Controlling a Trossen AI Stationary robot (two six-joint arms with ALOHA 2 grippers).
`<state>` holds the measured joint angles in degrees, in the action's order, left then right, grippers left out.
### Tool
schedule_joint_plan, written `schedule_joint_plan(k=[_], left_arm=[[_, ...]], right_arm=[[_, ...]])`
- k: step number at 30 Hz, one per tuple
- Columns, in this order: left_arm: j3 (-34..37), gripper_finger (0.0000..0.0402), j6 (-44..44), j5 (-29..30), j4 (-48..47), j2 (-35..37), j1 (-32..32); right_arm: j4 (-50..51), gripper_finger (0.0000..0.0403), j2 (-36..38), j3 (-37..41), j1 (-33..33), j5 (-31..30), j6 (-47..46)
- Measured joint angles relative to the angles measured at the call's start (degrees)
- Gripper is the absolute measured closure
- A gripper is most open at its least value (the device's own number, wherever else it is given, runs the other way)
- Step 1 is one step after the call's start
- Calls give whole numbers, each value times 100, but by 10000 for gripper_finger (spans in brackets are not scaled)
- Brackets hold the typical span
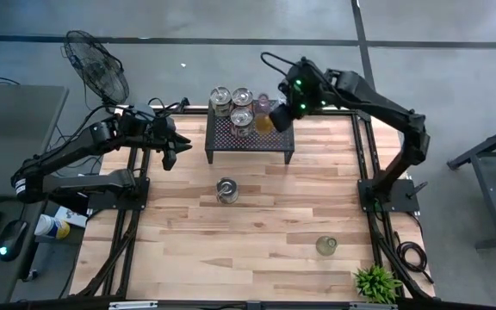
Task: Pick & Place candle stick holders
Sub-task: Put the yellow candle holder on the shelf
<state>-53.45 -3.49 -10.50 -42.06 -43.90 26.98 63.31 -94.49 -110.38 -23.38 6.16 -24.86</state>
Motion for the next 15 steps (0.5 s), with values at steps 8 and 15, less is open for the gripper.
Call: schedule_joint_plan(k=[8,15], left_arm=[[0,309,-27,-2,-2,0,0],[0,309,-44,-4,-2,0,-2]], right_arm=[[588,383,-856,-970,-294,107,183],[1126,383,-1360,-1587,-365,156,141]])
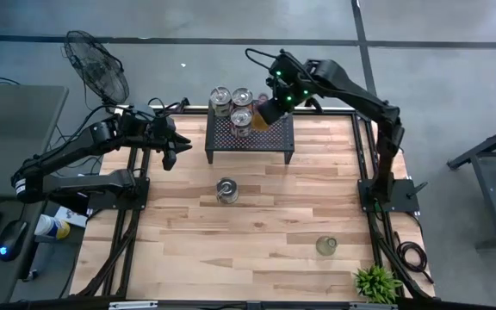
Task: Pick & Place candle stick holders
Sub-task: Put the yellow candle holder on the shelf
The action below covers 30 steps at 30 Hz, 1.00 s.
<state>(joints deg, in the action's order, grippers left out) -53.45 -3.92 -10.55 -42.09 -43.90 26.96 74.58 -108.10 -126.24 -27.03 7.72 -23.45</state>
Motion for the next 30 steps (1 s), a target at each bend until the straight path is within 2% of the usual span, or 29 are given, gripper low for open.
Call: schedule_joint_plan(k=[10,18,25,30], left_arm=[[0,309,0,2,-2,0,2],[0,309,0,2,-2,0,1],[0,309,-1,2,-3,1,2],[0,309,-2,2,-2,1,2]], right_arm=[[12,383,-161,64,1,53,-204],[66,384,-161,139,-4,-156,-330],[549,385,-211,167,-2,-327,-329],[445,385,-261,163,-2,-340,-328]])
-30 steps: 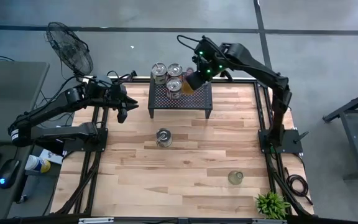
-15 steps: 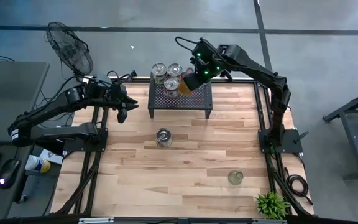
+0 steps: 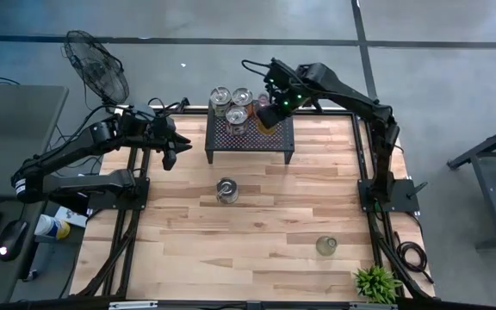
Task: Pick & Place candle stick holders
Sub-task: Put the yellow candle holder on the shelf
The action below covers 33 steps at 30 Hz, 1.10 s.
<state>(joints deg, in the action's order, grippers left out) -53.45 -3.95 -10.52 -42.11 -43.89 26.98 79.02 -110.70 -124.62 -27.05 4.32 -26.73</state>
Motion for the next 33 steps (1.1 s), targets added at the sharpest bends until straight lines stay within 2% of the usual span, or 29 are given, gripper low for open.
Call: schedule_joint_plan(k=[13,33], left_arm=[[0,309,-4,-68,-2,1,-2],[0,309,-42,-81,-2,-1,0]], right_arm=[[-385,385,-171,-7,5,11,16],[-315,383,-399,-4,-70,192,31]])
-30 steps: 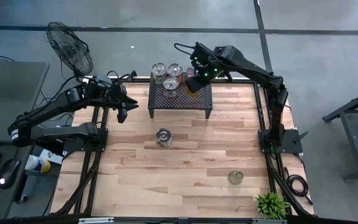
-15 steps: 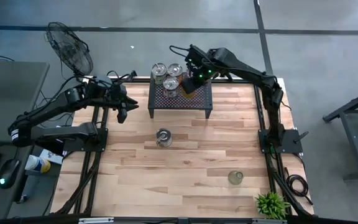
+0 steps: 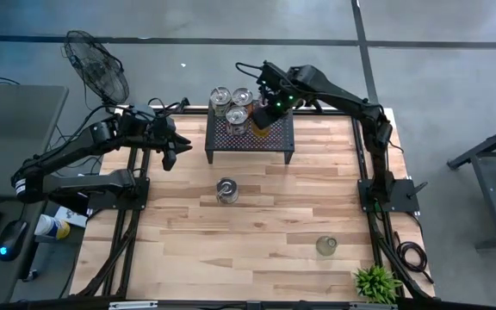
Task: Pick & Place candle stick holders
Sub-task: Put the yellow candle holder on the shelf
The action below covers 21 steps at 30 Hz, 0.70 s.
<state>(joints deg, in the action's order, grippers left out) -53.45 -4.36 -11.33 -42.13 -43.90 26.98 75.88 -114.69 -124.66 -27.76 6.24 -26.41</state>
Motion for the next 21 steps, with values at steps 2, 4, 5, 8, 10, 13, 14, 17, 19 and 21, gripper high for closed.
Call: schedule_joint_plan(k=[2,4,5,8,10,13,14,17,19,21], left_arm=[[0,309,0,-2,0,0,0],[0,309,0,-2,0,0,0],[0,309,0,-4,0,0,0],[0,309,0,-4,0,0,0],[0,309,0,-4,0,0,0],[0,309,0,-4,0,0,0],[0,309,0,-4,0,0,0],[0,309,0,-4,0,0,0],[0,309,0,-4,0,0,0],[0,309,0,-4,1,0,0]], right_arm=[[17,383,0,0,-5,9,14],[11,383,0,0,-10,9,56],[13,383,0,0,-14,11,69],[13,382,0,0,-27,15,74],[22,381,-13,-2,-30,29,74],[50,382,-40,-2,-30,35,94],[50,383,-50,-2,-30,51,94],[98,382,-55,-2,-30,77,94],[104,380,-55,-2,-30,77,94],[101,381,-55,-2,-30,79,94]])
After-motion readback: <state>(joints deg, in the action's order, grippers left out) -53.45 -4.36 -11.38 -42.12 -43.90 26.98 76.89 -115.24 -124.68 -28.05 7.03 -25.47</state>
